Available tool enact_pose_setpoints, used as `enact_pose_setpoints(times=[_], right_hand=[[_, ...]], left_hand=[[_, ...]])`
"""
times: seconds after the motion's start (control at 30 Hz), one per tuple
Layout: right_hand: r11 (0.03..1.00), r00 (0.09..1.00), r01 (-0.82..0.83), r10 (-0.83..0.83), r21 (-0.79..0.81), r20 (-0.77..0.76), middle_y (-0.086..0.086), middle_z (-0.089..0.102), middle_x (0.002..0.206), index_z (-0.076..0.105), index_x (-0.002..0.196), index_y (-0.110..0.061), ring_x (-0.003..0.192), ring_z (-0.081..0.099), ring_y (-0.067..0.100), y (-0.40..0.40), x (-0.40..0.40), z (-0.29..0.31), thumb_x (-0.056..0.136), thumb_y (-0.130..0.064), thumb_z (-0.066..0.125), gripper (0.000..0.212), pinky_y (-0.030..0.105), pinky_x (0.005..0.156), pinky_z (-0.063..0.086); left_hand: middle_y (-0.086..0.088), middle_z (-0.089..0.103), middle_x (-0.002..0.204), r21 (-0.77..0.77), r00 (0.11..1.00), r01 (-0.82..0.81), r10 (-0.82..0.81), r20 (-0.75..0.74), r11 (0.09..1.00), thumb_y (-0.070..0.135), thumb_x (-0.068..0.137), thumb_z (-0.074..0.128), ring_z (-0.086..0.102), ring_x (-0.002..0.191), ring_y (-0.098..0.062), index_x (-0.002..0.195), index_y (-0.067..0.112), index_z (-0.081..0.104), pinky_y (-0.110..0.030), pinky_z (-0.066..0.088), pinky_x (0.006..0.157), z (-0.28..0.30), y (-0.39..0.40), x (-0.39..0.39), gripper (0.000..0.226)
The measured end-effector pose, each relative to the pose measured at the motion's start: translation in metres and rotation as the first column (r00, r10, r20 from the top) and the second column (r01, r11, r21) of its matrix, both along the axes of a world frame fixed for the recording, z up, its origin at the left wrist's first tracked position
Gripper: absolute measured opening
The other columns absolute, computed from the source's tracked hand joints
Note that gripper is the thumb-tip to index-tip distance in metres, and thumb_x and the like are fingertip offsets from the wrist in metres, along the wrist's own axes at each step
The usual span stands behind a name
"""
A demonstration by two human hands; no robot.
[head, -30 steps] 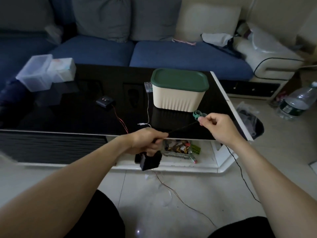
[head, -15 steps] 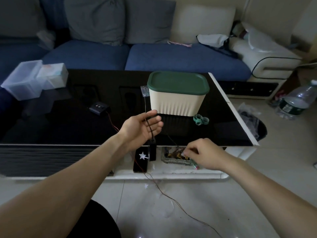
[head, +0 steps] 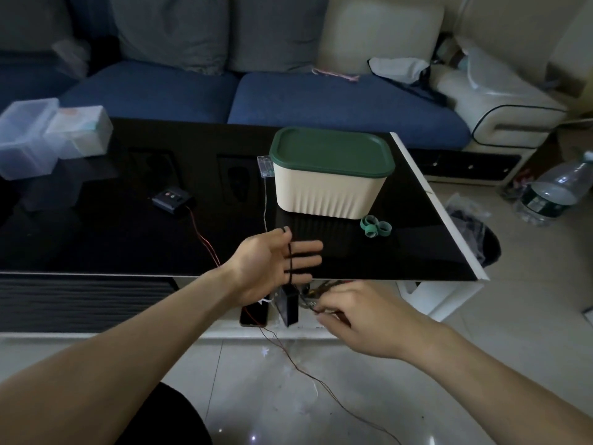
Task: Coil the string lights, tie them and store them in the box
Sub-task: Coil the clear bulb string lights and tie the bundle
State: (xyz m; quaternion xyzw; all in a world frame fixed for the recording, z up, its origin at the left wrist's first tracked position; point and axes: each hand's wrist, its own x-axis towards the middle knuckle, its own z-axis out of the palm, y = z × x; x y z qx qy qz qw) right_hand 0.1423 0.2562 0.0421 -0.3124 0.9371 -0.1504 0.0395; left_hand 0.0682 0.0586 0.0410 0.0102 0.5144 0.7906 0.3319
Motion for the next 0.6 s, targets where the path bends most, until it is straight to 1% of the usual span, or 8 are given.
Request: enact_pose_setpoints(times=[0.07, 0.13, 0.2, 0.27, 0.37, 0.43, 0.53, 0.6], right_hand=[[0.998, 0.998, -0.029, 0.027, -0.047, -0.050, -0.011, 0.066, 0.089, 0.072, 0.099, -0.025, 0.080, 0.062, 0.009, 0.000, -0.003, 0.003, 0.100, -0.037, 0.050, 0.025, 0.033, 0.068, 0.053], [0.993, 0.988, -0.020, 0.002, -0.114, -0.152, -0.011, 0.066, 0.084, 0.074, 0.094, -0.024, 0.073, 0.062, 0.007, 0.000, -0.009, 0.007, 0.097, -0.034, 0.056, 0.021, 0.031, 0.060, 0.053], [0.988, 0.956, 0.022, -0.066, -0.153, -0.287, -0.012, 0.060, 0.073, 0.074, 0.084, -0.022, 0.060, 0.054, 0.006, 0.002, -0.014, 0.009, 0.090, -0.035, 0.067, 0.017, 0.029, 0.050, 0.048], [0.985, 0.938, 0.111, -0.149, -0.135, -0.313, -0.014, 0.054, 0.067, 0.070, 0.076, -0.023, 0.056, 0.048, 0.005, 0.005, -0.020, 0.008, 0.084, -0.049, 0.072, 0.027, 0.025, 0.048, 0.039], [0.951, 0.935, 0.308, -0.302, 0.005, -0.185, -0.013, 0.058, 0.076, 0.065, 0.081, -0.027, 0.067, 0.055, 0.006, 0.008, -0.025, 0.003, 0.077, -0.074, 0.063, 0.047, 0.023, 0.054, 0.035], [0.935, 0.934, 0.356, -0.356, -0.006, -0.046, -0.013, 0.060, 0.077, 0.066, 0.084, -0.030, 0.069, 0.057, 0.004, 0.009, -0.025, -0.005, 0.074, -0.077, 0.063, 0.049, 0.021, 0.056, 0.036], [0.909, 0.896, 0.356, -0.265, -0.218, 0.356, -0.011, 0.070, 0.074, 0.076, 0.091, -0.029, 0.070, 0.064, 0.001, 0.013, -0.024, -0.017, 0.085, -0.054, 0.071, 0.027, 0.016, 0.063, 0.044], [0.900, 0.877, 0.332, -0.185, -0.282, 0.443, -0.013, 0.071, 0.078, 0.077, 0.094, -0.031, 0.074, 0.065, -0.004, 0.015, -0.026, -0.020, 0.088, -0.039, 0.073, 0.010, 0.014, 0.066, 0.046]], left_hand=[[-0.020, 0.064, 0.128, -0.043, 0.996, 0.074, -0.072, 0.062, 0.996, 0.037, 0.105, 0.034, 0.063, 0.116, -0.037, 0.120, 0.005, 0.054, -0.053, 0.048, 0.100, -0.005, 0.003, 0.005, 0.041], [-0.024, 0.063, 0.125, 0.031, 0.967, 0.218, -0.220, 0.131, 0.976, 0.048, 0.098, 0.043, 0.065, 0.105, -0.040, 0.130, 0.003, 0.050, -0.052, 0.051, 0.093, -0.009, 0.007, 0.011, 0.056], [-0.026, 0.062, 0.118, 0.105, 0.905, 0.385, -0.397, 0.155, 0.917, 0.056, 0.094, 0.040, 0.066, 0.098, -0.045, 0.140, -0.004, 0.041, -0.045, 0.055, 0.082, -0.016, 0.009, 0.015, 0.076], [-0.025, 0.061, 0.111, 0.107, 0.862, 0.471, -0.483, 0.155, 0.876, 0.061, 0.095, 0.032, 0.069, 0.079, -0.039, 0.137, -0.005, 0.046, -0.032, 0.054, 0.062, -0.022, 0.011, 0.017, 0.080], [-0.016, 0.059, 0.079, 0.030, 0.836, 0.531, -0.530, 0.145, 0.847, 0.063, 0.095, 0.027, 0.047, 0.039, -0.018, 0.118, 0.006, 0.065, -0.022, 0.033, 0.040, -0.025, 0.013, 0.021, 0.072], [-0.004, 0.044, 0.056, -0.043, 0.836, 0.541, -0.532, 0.131, 0.840, 0.059, 0.096, 0.028, 0.026, 0.035, -0.011, 0.112, 0.005, 0.064, -0.023, 0.019, 0.040, -0.028, 0.013, 0.023, 0.068], [0.005, 0.024, 0.049, -0.113, 0.848, 0.527, -0.512, 0.134, 0.843, 0.049, 0.099, 0.032, 0.014, 0.039, -0.009, 0.116, 0.002, 0.060, -0.024, 0.011, 0.042, -0.029, 0.013, 0.026, 0.057], [0.006, 0.020, 0.051, -0.154, 0.854, 0.518, -0.496, 0.160, 0.841, 0.039, 0.104, 0.030, 0.014, 0.040, -0.009, 0.112, 0.002, 0.064, -0.023, 0.013, 0.041, -0.032, 0.013, 0.025, 0.051]])
